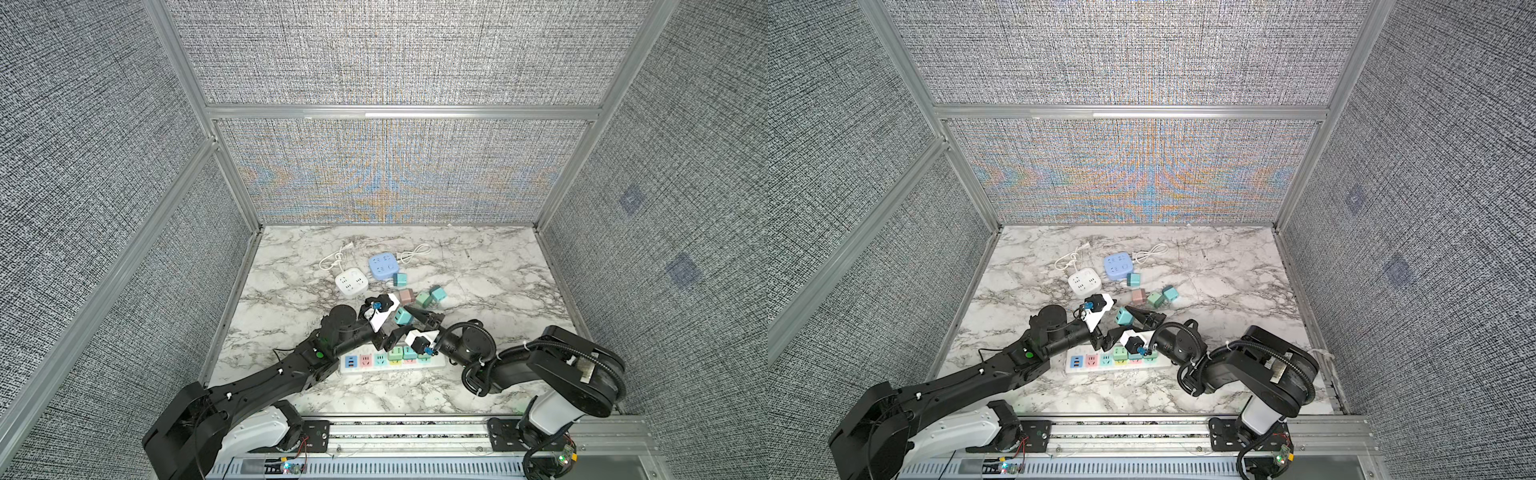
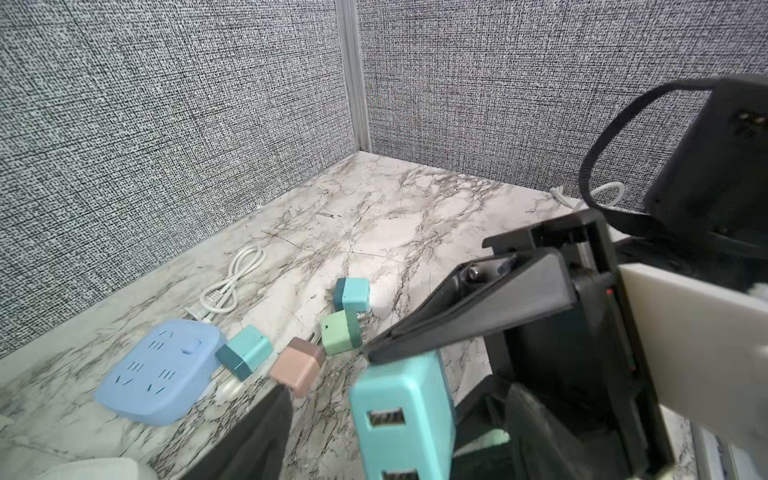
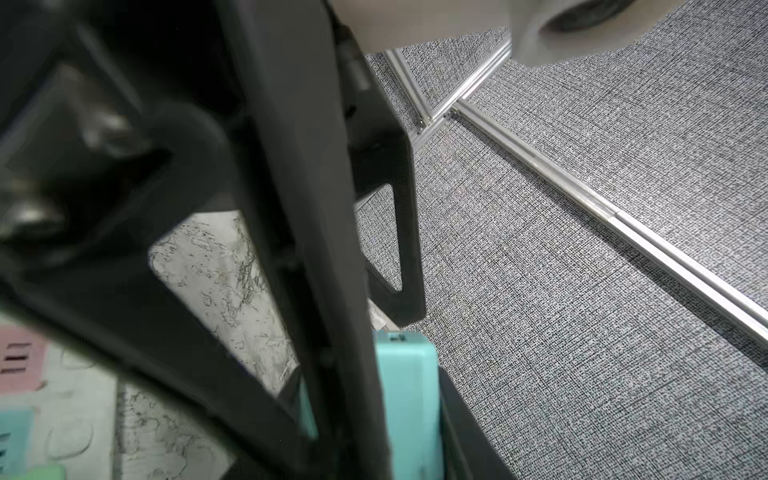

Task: Insert the plug
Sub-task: 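Close the left gripper on the teal charger held by the right gripper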

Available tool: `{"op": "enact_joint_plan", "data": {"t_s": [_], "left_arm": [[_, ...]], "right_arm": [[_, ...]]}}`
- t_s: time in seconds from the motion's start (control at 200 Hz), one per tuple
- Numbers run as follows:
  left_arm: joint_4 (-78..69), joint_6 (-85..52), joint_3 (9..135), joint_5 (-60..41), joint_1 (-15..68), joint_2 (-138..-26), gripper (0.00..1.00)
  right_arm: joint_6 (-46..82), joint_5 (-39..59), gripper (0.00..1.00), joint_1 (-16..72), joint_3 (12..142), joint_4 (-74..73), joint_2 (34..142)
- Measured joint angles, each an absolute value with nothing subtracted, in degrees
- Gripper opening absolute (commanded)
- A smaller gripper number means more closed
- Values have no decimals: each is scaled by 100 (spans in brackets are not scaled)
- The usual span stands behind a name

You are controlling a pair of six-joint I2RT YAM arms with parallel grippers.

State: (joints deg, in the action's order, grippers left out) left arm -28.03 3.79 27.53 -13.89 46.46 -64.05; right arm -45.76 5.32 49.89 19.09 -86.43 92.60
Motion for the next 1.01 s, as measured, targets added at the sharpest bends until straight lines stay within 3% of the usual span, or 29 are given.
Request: {"op": "enact_joint_plan", "data": {"t_s": [0.155, 0.415, 0.61, 0.81, 0.91, 1.006], "left_arm": [[-2689, 318, 2849, -1354, 4646, -6604, 64], [-2665, 296, 3033, -1686, 4646, -6923, 52], [-2694, 242, 3105, -1925, 4641, -7096, 32], [-2832, -104, 3116, -2060, 4644, -7113, 3], [-2860, -78, 3092, -2117, 4646, -7109, 0], [-2832, 51, 3087, -2224, 4652, -7087, 0]], "right_arm": [[-4724, 469, 0, 5039, 1885, -8639, 9253], [-4901, 351, 0, 5153, 1868, -8608, 9251], [-4958, 246, 0, 5177, 1800, -8532, 9168], [-5063, 106, 0, 5205, 1695, -8556, 9006], [-4987, 95, 54, 5216, 1651, -8556, 8971], [-4812, 36, 77, 5223, 1601, -8560, 8932]]}}
